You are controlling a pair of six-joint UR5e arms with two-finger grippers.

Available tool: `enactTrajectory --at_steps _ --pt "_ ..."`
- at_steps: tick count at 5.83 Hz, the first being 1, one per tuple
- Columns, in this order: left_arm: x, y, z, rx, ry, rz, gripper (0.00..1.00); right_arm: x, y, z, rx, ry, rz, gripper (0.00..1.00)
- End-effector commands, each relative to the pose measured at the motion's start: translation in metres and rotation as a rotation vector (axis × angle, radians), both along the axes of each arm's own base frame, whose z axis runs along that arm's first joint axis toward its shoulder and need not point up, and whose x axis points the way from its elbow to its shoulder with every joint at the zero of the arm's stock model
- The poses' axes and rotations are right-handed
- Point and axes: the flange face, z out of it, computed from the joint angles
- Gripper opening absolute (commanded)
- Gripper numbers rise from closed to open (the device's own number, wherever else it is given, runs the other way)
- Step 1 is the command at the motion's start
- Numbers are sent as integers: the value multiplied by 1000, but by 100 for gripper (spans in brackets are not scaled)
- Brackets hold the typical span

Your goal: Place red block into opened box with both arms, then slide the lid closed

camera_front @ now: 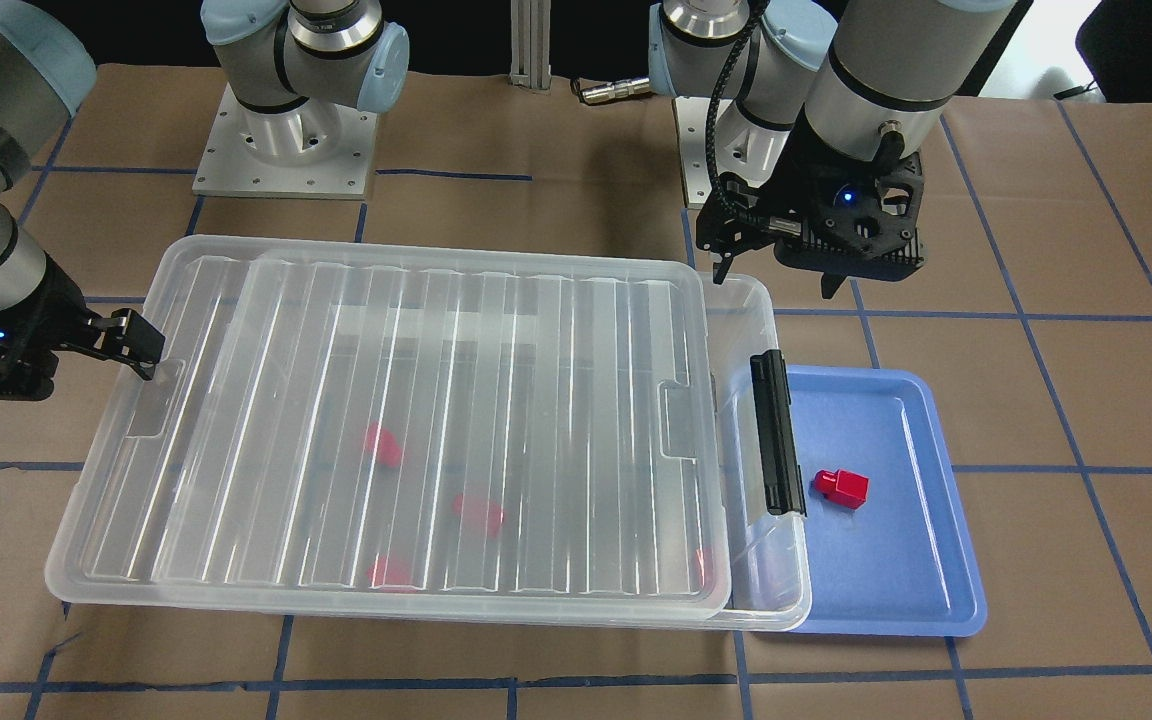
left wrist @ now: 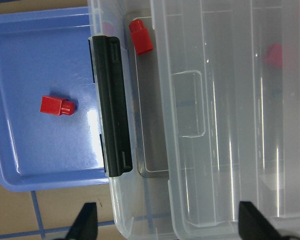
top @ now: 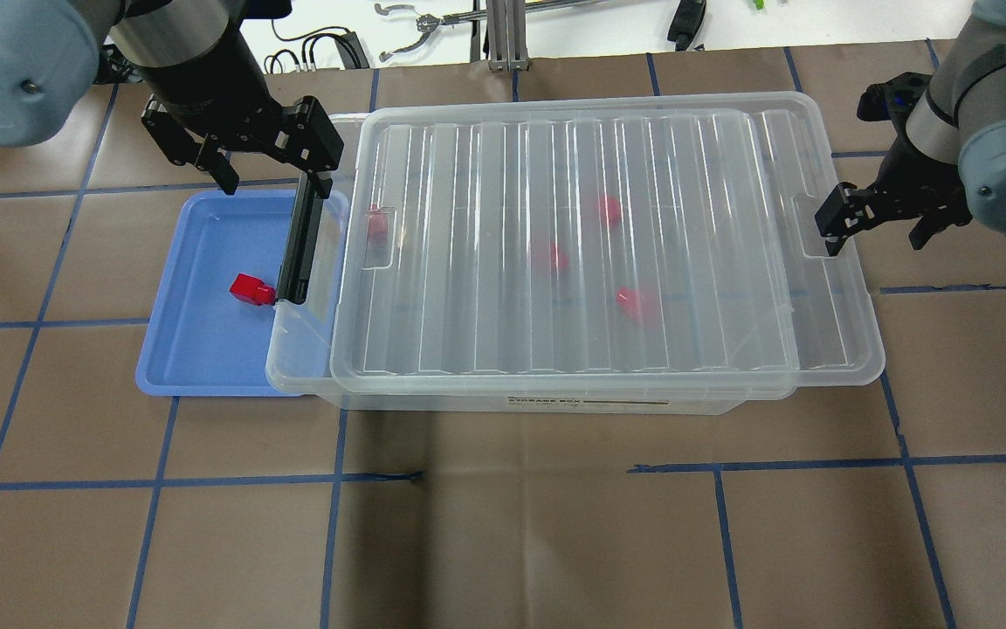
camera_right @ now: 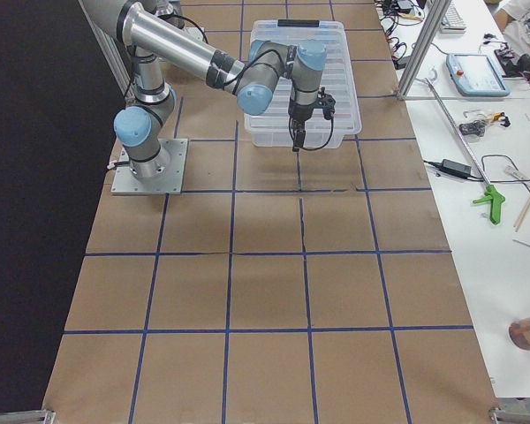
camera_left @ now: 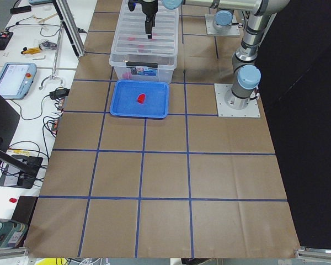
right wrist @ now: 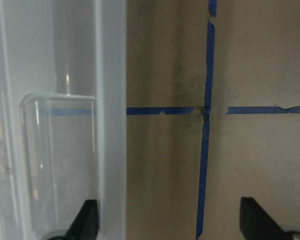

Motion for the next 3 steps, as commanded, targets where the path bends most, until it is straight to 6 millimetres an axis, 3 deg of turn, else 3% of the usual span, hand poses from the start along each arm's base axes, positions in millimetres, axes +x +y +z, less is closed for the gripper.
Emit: enactTrajectory --at_steps 1,3 --pt "0 -1 -1 1 0 0 99 -26 2 0 3 0 -20 100" --pt "0 -1 -1 1 -2 0 99 -61 5 -3 6 -4 -66 100"
